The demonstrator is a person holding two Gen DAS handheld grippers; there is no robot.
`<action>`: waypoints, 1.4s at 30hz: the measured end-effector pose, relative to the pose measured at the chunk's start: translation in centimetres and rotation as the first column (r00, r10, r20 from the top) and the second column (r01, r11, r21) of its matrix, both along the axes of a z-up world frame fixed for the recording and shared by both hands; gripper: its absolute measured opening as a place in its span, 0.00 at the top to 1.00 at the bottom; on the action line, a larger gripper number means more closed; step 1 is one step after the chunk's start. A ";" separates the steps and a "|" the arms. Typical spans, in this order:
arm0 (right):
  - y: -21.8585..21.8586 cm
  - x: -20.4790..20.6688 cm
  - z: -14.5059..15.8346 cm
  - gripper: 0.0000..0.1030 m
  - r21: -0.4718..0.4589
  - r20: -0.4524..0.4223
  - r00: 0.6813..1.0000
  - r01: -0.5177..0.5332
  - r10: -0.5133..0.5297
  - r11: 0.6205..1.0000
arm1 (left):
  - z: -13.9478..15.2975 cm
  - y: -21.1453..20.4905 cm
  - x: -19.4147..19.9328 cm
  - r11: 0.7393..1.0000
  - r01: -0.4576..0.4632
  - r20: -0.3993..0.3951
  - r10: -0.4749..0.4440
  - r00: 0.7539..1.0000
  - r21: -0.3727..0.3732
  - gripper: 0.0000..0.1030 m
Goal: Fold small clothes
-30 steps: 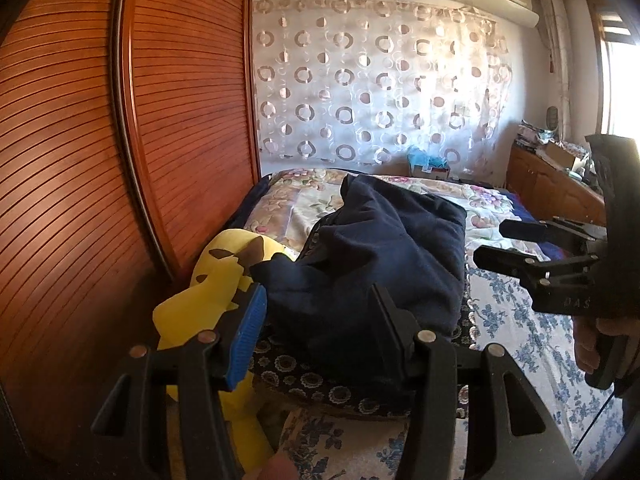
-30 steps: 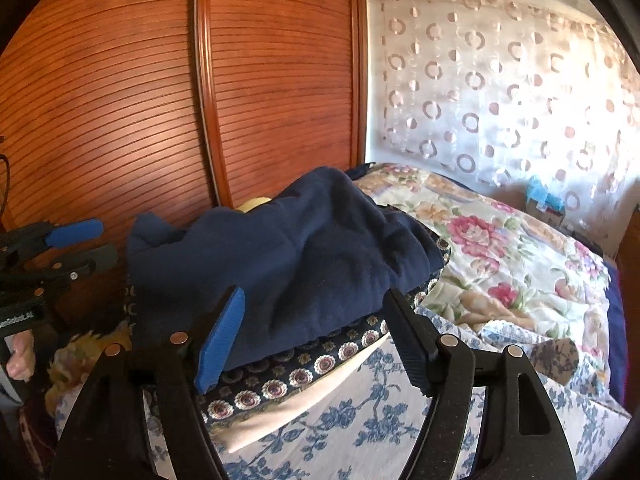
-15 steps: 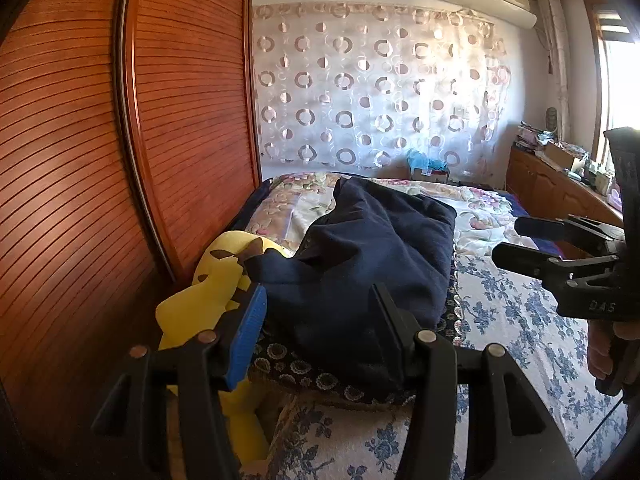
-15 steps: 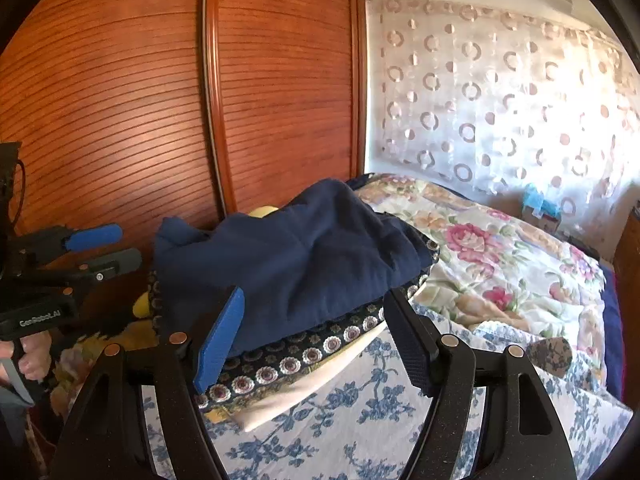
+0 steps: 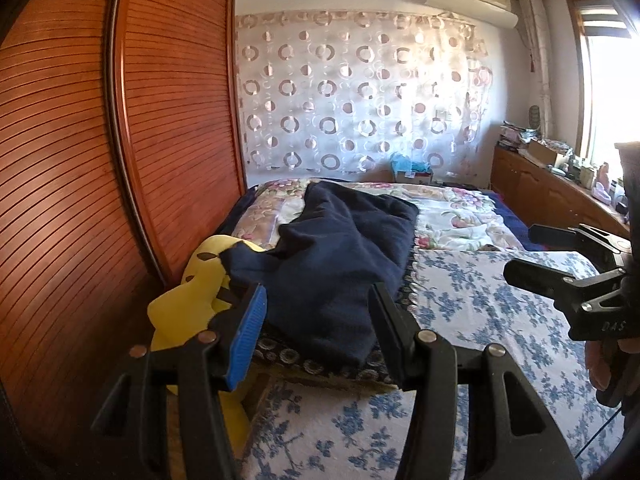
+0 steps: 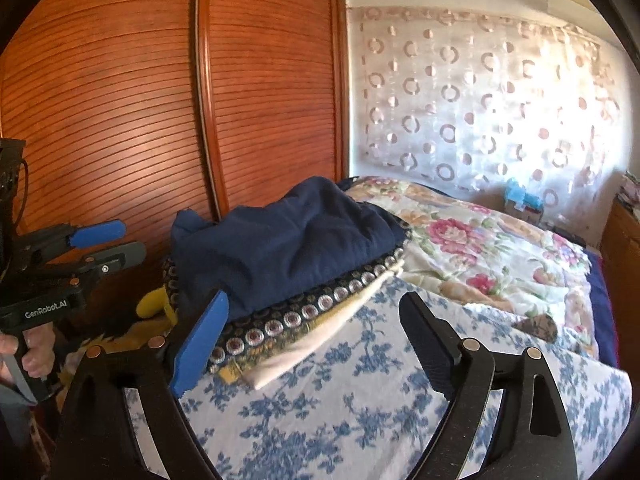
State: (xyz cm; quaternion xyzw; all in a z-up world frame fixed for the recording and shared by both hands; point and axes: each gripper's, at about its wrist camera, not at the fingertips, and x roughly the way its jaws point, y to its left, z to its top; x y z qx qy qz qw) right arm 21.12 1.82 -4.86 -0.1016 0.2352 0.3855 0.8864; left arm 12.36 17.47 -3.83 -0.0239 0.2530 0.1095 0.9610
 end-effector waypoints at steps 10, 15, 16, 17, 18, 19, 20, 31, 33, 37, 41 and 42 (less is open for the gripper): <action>-5.6 -4.1 0.7 0.10 0.019 0.018 0.992 0.128 -0.128 0.992 | -0.3 -4.3 -1.0 0.995 0.094 -0.005 -0.094 0.996 -0.010 0.49; -9.1 -6.1 1.5 0.10 0.047 0.024 0.978 0.205 -0.206 0.978 | -0.1 -6.8 -1.2 0.990 0.140 -0.007 -0.141 0.990 -0.024 0.49; -10.1 -6.6 1.7 0.10 0.054 0.026 0.974 0.224 -0.225 0.973 | 0.1 -7.4 -1.3 0.989 0.148 -0.002 -0.148 0.989 -0.023 0.49; -10.7 -7.0 1.9 0.10 0.058 0.029 0.971 0.236 -0.238 0.970 | 0.3 -8.0 -1.3 0.987 0.157 0.003 -0.157 0.988 -0.022 0.49; -11.3 -7.2 2.1 0.10 0.062 0.032 0.967 0.251 -0.254 0.966 | 0.5 -8.5 -1.2 0.986 0.165 0.006 -0.165 0.986 -0.022 0.49; -12.1 -7.6 2.3 0.10 0.066 0.037 0.961 0.273 -0.276 0.960 | 0.7 -8.9 -1.1 0.984 0.174 0.008 -0.174 0.985 -0.021 0.49; -12.6 -7.8 2.5 0.10 0.068 0.040 0.956 0.287 -0.290 0.956 | 0.9 -9.2 -1.1 0.983 0.183 0.010 -0.183 0.983 -0.021 0.49; -18.9 -10.0 4.1 0.00 0.109 0.064 0.897 0.428 -0.436 0.897 | 4.0 -14.3 -0.8 0.965 0.260 0.063 -0.259 0.964 -0.017 0.49; -19.6 -10.2 4.4 0.00 0.111 0.069 0.882 0.458 -0.467 0.882 | 4.8 -14.9 -0.9 0.962 0.272 0.077 -0.270 0.960 -0.015 0.49; -21.2 -10.8 5.2 0.00 0.139 0.080 0.860 0.491 -0.504 0.860 | 6.0 -15.7 -1.2 0.958 0.286 0.099 -0.284 0.954 -0.007 0.49; -22.4 -11.4 5.9 0.00 0.165 0.091 0.847 0.506 -0.524 0.847 | 6.8 -16.0 -1.7 0.956 0.292 0.114 -0.290 0.950 0.000 0.49; -22.5 -11.6 6.1 0.00 0.170 0.096 0.844 0.508 -0.527 0.844 | 6.9 -16.0 -1.7 0.956 0.293 0.115 -0.291 0.950 0.001 0.49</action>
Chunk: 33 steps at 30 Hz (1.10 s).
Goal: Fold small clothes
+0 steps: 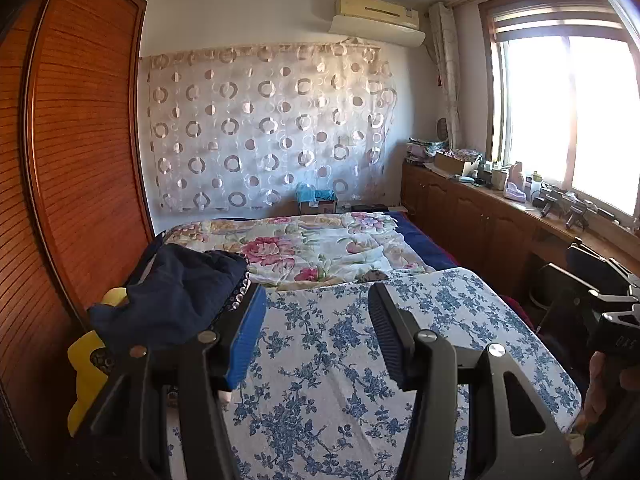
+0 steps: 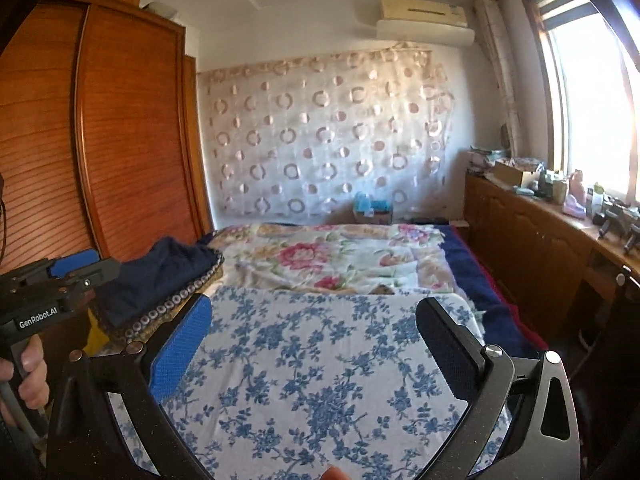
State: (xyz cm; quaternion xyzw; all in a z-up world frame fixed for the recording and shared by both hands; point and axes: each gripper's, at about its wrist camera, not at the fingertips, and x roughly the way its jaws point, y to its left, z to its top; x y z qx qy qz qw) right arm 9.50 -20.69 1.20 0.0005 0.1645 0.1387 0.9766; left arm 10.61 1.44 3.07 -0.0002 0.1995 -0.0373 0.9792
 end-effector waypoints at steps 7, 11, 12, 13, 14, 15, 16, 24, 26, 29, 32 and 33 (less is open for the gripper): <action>-0.2 -0.7 0.6 0.00 -0.005 0.026 0.999 0.020 -0.020 1.000 | -0.1 0.0 -0.2 1.000 -0.001 -0.001 0.001 1.000 -0.001 0.49; -0.2 -0.8 0.5 0.00 -0.006 0.027 0.999 0.021 -0.020 1.000 | -0.2 -0.2 -0.2 1.000 -0.005 -0.005 0.005 1.000 -0.001 0.49; -0.2 -0.8 0.6 0.00 -0.006 0.027 0.999 0.022 -0.021 1.000 | -0.3 -0.1 -0.2 1.000 -0.007 -0.006 0.007 1.000 -0.001 0.49; -0.2 -0.8 0.6 0.00 -0.005 0.027 0.999 0.021 -0.021 1.000 | -0.3 -0.1 -0.2 1.000 -0.008 -0.006 0.008 1.000 -0.002 0.49; -0.2 -0.8 0.6 0.00 -0.005 0.026 0.999 0.021 -0.021 1.000 | -0.3 0.0 -0.2 1.000 -0.009 -0.007 0.009 1.000 -0.003 0.49; -0.2 -0.8 0.6 0.00 -0.006 0.026 0.999 0.021 -0.021 1.000 | -0.3 0.0 -0.2 1.000 -0.009 -0.007 0.009 1.000 -0.003 0.49; -0.3 -0.8 0.6 0.00 -0.007 0.026 0.999 0.020 -0.020 1.000 | -0.3 0.0 -0.2 1.000 -0.009 -0.006 0.009 1.000 -0.003 0.49; -0.3 -0.9 0.6 0.00 -0.008 0.025 0.999 0.021 -0.021 1.000 | -0.4 0.2 -0.2 1.000 -0.015 -0.006 0.015 1.000 0.000 0.49; -0.3 -0.9 0.6 0.00 -0.009 0.024 0.999 0.021 -0.020 1.000 | -0.4 0.3 -0.1 1.000 -0.015 -0.006 0.015 1.000 -0.002 0.49; -0.3 -1.0 0.6 0.00 -0.009 0.023 1.000 0.019 -0.019 1.000 | -0.4 0.3 -0.2 1.000 -0.016 -0.005 0.016 1.000 -0.002 0.49; -0.3 -1.0 0.5 0.00 -0.008 0.021 1.000 0.020 -0.019 1.000 | -0.4 0.3 -0.1 1.000 -0.017 -0.005 0.016 1.000 -0.001 0.49; -0.3 -1.0 0.5 0.00 -0.009 0.022 1.000 0.019 -0.019 1.000 | -0.4 0.4 -0.1 1.000 -0.017 -0.005 0.017 1.000 0.001 0.49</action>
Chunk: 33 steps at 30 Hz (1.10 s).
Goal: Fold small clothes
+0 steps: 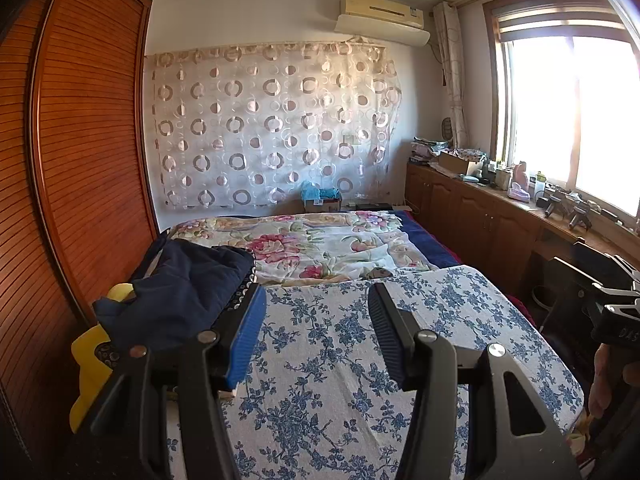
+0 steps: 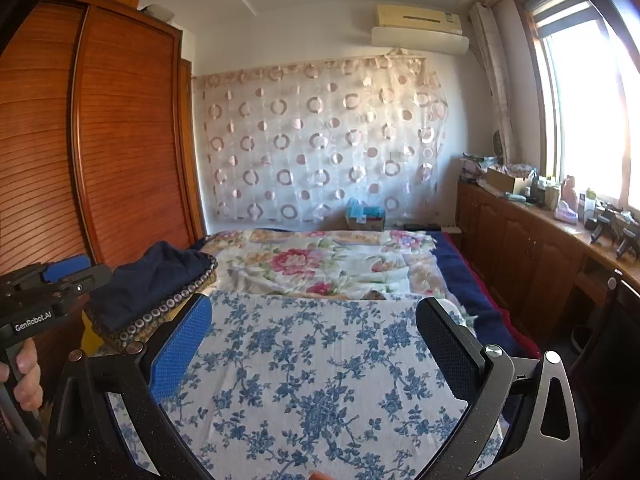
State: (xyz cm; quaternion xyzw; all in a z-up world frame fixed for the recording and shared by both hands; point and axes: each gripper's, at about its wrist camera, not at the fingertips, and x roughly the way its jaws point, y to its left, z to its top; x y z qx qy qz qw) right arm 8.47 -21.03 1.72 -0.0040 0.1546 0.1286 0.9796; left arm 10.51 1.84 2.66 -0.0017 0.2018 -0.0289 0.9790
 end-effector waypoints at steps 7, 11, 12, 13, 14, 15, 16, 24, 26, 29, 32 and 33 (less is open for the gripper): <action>0.0 0.0 -0.1 0.00 -0.001 -0.001 1.000 -0.001 0.001 1.000 | 0.0 0.0 0.0 1.000 0.000 -0.001 0.000 1.000 -0.002 0.49; 0.0 0.0 0.0 0.00 0.000 -0.001 1.000 0.000 0.000 1.000 | 0.0 0.0 0.0 1.000 0.000 0.000 0.000 1.000 -0.002 0.49; 0.0 0.0 0.0 0.00 -0.001 -0.001 1.000 -0.001 0.001 1.000 | 0.0 0.0 0.0 1.000 0.000 -0.001 0.000 1.000 -0.002 0.49; 0.0 0.0 0.0 0.00 0.000 -0.002 1.000 -0.002 0.002 1.000 | 0.0 0.0 0.0 1.000 0.000 0.000 0.000 1.000 -0.001 0.49; -0.1 0.0 0.0 0.00 -0.001 -0.002 1.000 -0.002 0.002 1.000 | 0.0 0.0 0.0 1.000 0.000 0.000 0.000 1.000 0.000 0.49; 0.0 0.0 0.0 0.00 -0.002 -0.001 1.000 -0.001 0.001 1.000 | 0.0 0.1 0.0 1.000 0.000 -0.001 0.000 1.000 -0.001 0.49; 0.0 0.0 0.0 0.00 -0.002 -0.001 1.000 -0.001 0.001 1.000 | 0.0 0.0 0.0 1.000 0.001 -0.001 -0.001 1.000 -0.003 0.49; -0.1 0.0 0.0 0.00 -0.001 -0.003 1.000 0.000 0.000 1.000 | 0.0 0.0 0.0 1.000 0.001 -0.001 -0.001 1.000 -0.001 0.49; 0.0 0.0 0.1 0.00 -0.001 -0.003 1.000 -0.001 0.001 1.000 | 0.0 0.0 0.1 1.000 0.001 0.000 -0.001 1.000 -0.001 0.49; -0.1 0.0 0.1 0.00 -0.002 -0.002 1.000 0.000 0.000 1.000 | 0.0 0.1 0.0 1.000 0.001 0.001 -0.001 1.000 -0.001 0.49; -0.1 0.0 -0.2 0.00 -0.003 -0.002 1.000 0.001 -0.001 1.000 | 0.0 0.1 0.0 1.000 0.001 0.001 -0.001 1.000 0.000 0.49; -0.1 0.0 -0.2 0.00 -0.002 -0.002 1.000 0.001 -0.001 1.000 | 0.0 0.1 0.0 1.000 0.001 0.001 -0.001 1.000 0.000 0.49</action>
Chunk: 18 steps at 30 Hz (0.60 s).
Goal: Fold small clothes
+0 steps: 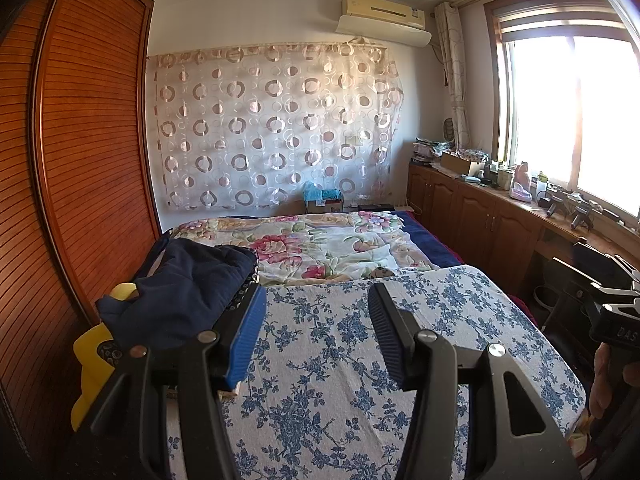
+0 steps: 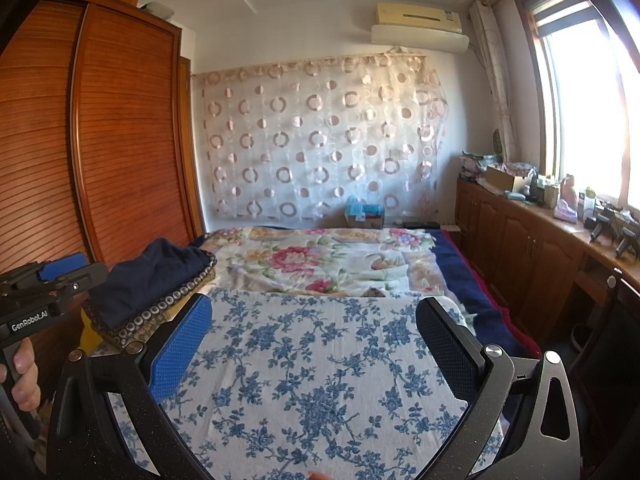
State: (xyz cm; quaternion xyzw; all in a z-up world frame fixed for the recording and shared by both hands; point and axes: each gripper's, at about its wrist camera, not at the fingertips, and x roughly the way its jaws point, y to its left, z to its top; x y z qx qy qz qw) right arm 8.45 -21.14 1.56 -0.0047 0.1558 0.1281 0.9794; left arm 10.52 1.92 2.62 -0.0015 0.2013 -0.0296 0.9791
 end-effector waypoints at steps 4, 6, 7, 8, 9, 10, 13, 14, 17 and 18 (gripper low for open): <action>0.0 0.1 0.1 0.00 0.000 -0.001 1.000 0.000 0.000 1.000 | 0.0 0.0 0.0 1.000 -0.001 -0.001 0.001 1.000 -0.001 0.49; 0.0 0.0 0.1 0.00 0.000 -0.002 1.000 -0.002 0.002 1.000 | 0.0 0.0 0.0 1.000 -0.001 -0.001 0.001 1.000 -0.001 0.49; 0.0 0.1 0.1 0.00 0.000 -0.001 1.000 -0.002 0.002 1.000 | 0.0 0.0 0.0 1.000 -0.001 -0.001 0.001 1.000 -0.001 0.49; 0.0 0.1 0.1 0.00 -0.001 -0.001 1.000 -0.001 0.001 1.000 | 0.0 0.0 0.0 1.000 0.000 0.000 0.000 1.000 -0.001 0.49; -0.1 0.0 0.1 0.00 -0.001 -0.001 1.000 -0.001 0.001 1.000 | 0.0 0.0 0.0 1.000 0.000 0.000 0.000 1.000 -0.001 0.49; 0.0 0.1 0.1 0.00 -0.001 -0.001 1.000 -0.001 0.001 1.000 | 0.0 0.0 0.0 1.000 -0.001 0.000 0.001 1.000 0.000 0.49; 0.0 0.1 0.2 0.00 -0.001 -0.002 1.000 -0.002 0.002 1.000 | -0.1 0.0 0.0 1.000 0.000 0.000 0.000 1.000 -0.001 0.49; 0.0 0.0 0.2 0.00 -0.001 -0.001 1.000 -0.002 0.002 1.000 | -0.1 0.2 0.0 1.000 -0.001 0.001 0.001 1.000 -0.001 0.49; 0.0 0.1 0.2 0.00 -0.001 -0.001 1.000 -0.001 0.001 1.000 | -0.1 0.3 0.0 1.000 -0.002 0.001 0.002 1.000 -0.001 0.49; 0.0 0.0 0.2 0.00 -0.002 -0.001 1.000 -0.001 0.001 1.000 | -0.1 0.3 0.0 1.000 -0.003 0.001 0.003 1.000 0.000 0.49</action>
